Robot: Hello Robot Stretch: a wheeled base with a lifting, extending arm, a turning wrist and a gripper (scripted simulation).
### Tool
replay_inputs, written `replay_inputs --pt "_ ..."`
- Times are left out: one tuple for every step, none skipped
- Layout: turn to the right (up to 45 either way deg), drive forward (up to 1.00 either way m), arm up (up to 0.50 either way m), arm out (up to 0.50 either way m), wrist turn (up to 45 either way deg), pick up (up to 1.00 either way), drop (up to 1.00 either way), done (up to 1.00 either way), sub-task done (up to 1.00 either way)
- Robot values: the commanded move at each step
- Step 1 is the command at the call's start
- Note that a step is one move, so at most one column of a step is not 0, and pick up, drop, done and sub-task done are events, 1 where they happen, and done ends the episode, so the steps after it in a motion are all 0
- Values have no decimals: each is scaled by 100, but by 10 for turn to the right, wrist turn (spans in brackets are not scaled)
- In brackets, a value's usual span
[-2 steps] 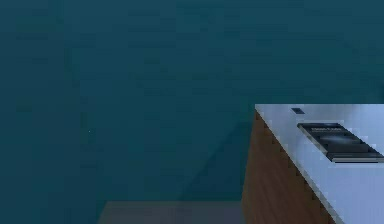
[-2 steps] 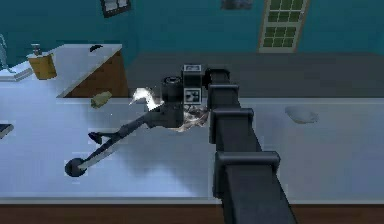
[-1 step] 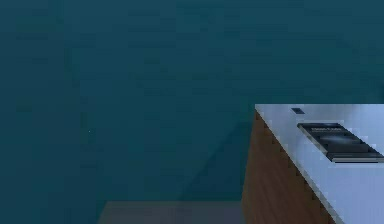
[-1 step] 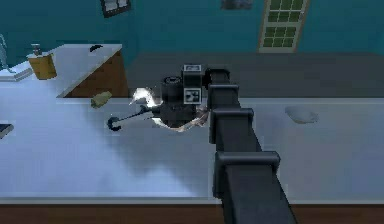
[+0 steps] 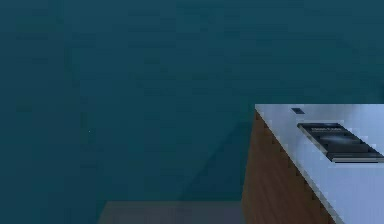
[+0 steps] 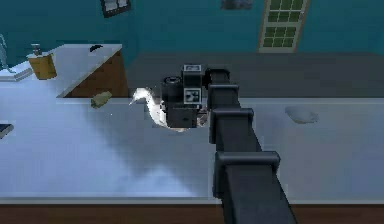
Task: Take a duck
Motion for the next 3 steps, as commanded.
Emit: replay_inputs --pt "0 0 0 0 60 0 0 0 0" --pt "0 0 -16 0 0 0 0 0 0" --pt "0 0 0 0 0 100 0 0 0"
